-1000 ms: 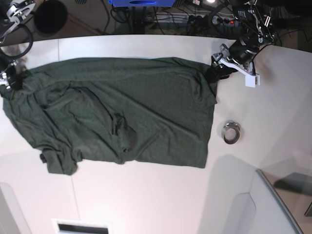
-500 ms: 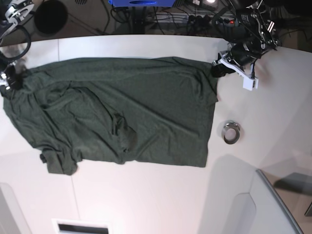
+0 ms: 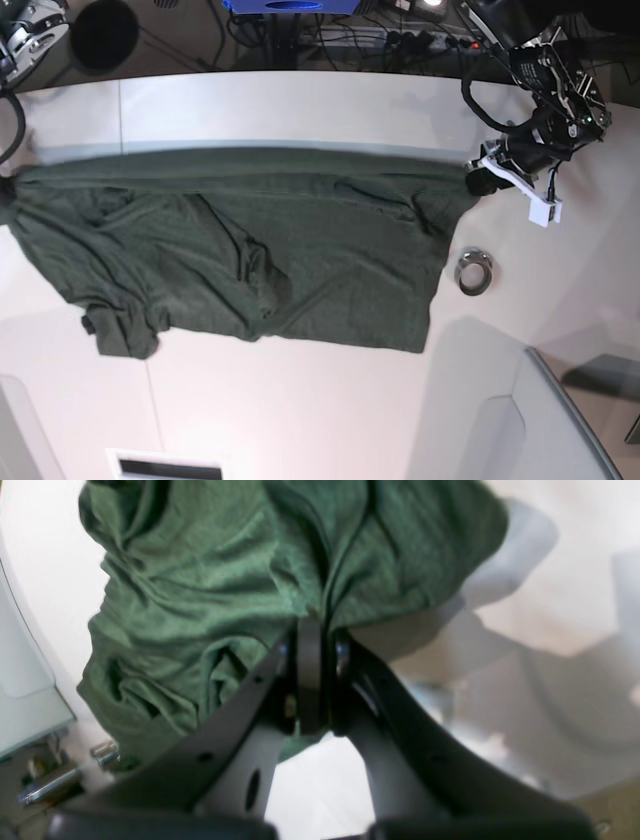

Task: Layout the t-shirt on the table in an organized manner, then fold the t-shirt properly
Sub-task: 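Stretch the shirt between both grippers, pulling the left gripper away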

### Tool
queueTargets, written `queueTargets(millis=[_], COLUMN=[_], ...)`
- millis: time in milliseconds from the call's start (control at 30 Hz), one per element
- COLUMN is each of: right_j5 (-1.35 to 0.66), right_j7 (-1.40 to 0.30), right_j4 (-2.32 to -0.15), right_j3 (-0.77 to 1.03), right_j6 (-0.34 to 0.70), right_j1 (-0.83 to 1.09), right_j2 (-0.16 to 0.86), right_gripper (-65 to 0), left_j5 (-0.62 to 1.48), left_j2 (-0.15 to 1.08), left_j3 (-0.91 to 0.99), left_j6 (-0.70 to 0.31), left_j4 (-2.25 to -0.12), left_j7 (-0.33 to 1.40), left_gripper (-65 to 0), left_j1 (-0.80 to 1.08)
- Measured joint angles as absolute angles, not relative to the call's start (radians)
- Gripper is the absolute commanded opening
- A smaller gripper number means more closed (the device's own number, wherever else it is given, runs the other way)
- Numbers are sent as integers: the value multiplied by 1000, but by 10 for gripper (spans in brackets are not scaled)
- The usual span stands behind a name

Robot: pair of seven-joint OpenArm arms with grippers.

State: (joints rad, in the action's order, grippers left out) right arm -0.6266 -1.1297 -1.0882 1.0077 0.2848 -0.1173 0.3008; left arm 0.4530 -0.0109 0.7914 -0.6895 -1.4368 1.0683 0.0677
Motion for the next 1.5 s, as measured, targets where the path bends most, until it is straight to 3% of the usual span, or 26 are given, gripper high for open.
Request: queueTargets(millis=[600, 1333, 1400, 1500], right_j5=[-632, -632, -632, -632], right_j7=[-997, -926, -926, -915], right_j4=[-1038, -981, -981, -981], right_j3=[995, 997, 997, 1002], right_j6=[274, 276, 276, 276], right_j1=[1, 60, 60, 60], right_j2=[297, 294, 293, 294], right_gripper=[-642, -632, -587, -426], left_j5=[461, 461, 459, 453], left_j2=[-14, -17, -16, -15], left_j3=[789, 784, 784, 784], left_j6=[-690, -690, -690, -690], left_j4=[-1438, -1551, -1551, -1554], left_j7=[1106, 1105, 1105, 1105], left_gripper=[-650, -650, -650, -650], left_j1=[264, 302, 302, 309])
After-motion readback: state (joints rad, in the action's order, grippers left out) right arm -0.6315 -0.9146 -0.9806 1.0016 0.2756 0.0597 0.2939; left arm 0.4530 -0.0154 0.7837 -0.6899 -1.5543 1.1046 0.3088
